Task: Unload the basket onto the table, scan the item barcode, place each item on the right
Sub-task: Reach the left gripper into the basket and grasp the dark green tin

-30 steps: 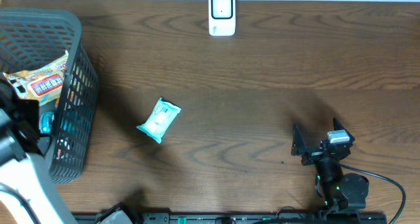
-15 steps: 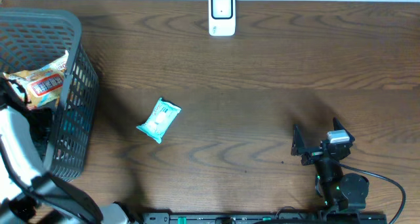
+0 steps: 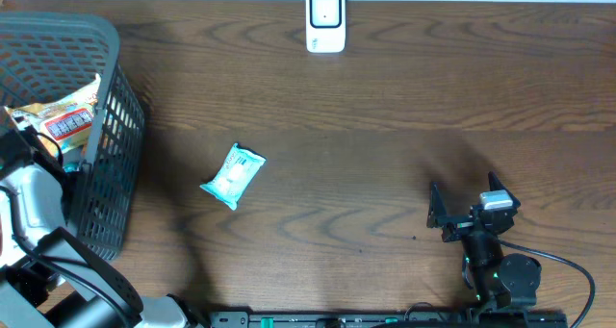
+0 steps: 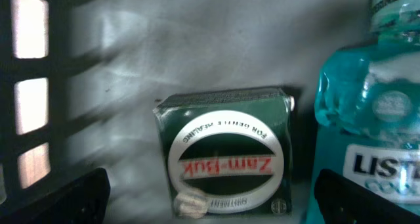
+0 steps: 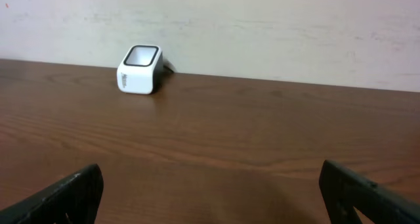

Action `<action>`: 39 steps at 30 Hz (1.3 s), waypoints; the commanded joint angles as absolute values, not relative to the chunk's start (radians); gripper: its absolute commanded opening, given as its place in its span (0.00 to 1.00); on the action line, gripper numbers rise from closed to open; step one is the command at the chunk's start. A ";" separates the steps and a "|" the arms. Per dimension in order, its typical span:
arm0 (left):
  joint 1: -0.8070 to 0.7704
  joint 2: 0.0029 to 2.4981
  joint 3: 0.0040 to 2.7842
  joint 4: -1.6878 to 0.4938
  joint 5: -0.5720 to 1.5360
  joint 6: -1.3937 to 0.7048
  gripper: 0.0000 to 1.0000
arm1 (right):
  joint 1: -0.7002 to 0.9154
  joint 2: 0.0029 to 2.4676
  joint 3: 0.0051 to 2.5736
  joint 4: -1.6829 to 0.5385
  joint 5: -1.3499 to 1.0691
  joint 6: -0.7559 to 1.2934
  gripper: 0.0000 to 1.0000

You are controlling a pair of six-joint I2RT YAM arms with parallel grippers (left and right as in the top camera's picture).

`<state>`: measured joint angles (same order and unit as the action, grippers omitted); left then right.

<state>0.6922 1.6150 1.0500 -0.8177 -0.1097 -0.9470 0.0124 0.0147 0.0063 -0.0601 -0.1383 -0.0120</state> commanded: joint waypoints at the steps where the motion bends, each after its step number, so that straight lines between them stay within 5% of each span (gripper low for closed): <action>1: 0.698 1.629 1.015 -0.778 -0.116 -0.963 0.98 | 0.022 0.007 0.006 -0.064 -0.137 -0.016 0.99; 14: 0.698 1.765 1.010 -0.743 -0.115 -0.963 0.99 | 0.022 0.007 0.006 -0.064 -0.137 -0.016 0.99; 18: 0.698 1.775 1.011 -0.743 -0.116 -0.933 0.79 | 0.022 0.007 0.006 -0.064 -0.137 -0.016 0.99; 26: 0.711 1.697 1.050 -0.743 -0.115 -0.852 0.62 | 0.022 0.007 0.006 -0.064 -0.137 -0.016 0.99; 39: 0.762 1.363 1.114 -0.746 0.054 -0.839 0.57 | 0.022 0.007 0.006 -0.064 -0.137 -0.016 0.99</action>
